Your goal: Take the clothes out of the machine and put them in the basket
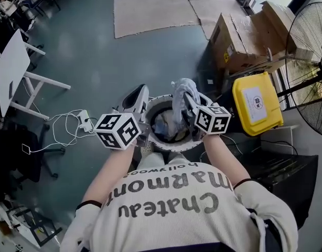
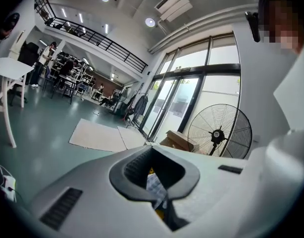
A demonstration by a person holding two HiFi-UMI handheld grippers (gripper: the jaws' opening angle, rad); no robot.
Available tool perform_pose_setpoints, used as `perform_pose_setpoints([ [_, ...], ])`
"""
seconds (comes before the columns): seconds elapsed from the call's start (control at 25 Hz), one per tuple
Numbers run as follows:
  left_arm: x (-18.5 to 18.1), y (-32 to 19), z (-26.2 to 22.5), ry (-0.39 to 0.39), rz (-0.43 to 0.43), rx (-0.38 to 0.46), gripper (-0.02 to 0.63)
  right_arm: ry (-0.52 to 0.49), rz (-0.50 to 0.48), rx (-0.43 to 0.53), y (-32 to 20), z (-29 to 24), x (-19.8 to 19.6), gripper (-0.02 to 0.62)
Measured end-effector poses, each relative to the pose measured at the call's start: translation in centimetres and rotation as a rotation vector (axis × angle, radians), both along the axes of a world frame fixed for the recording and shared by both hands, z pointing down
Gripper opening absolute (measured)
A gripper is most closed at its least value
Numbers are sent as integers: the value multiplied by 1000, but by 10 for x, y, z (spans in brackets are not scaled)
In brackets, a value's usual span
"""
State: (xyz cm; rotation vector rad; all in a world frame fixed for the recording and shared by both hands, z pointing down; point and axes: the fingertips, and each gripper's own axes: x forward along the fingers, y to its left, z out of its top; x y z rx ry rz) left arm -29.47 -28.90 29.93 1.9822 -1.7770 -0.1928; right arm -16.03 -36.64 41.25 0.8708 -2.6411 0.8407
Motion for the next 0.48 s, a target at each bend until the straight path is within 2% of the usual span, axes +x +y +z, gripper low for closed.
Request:
perform_pose_setpoints([
  [0.32, -35, -15, 25, 0, 113, -72, 8, 56, 137, -120, 18, 43, -16, 116],
  [0.48, -49, -24, 42, 1, 164, -106, 8, 47, 219, -176, 27, 61, -21, 117],
])
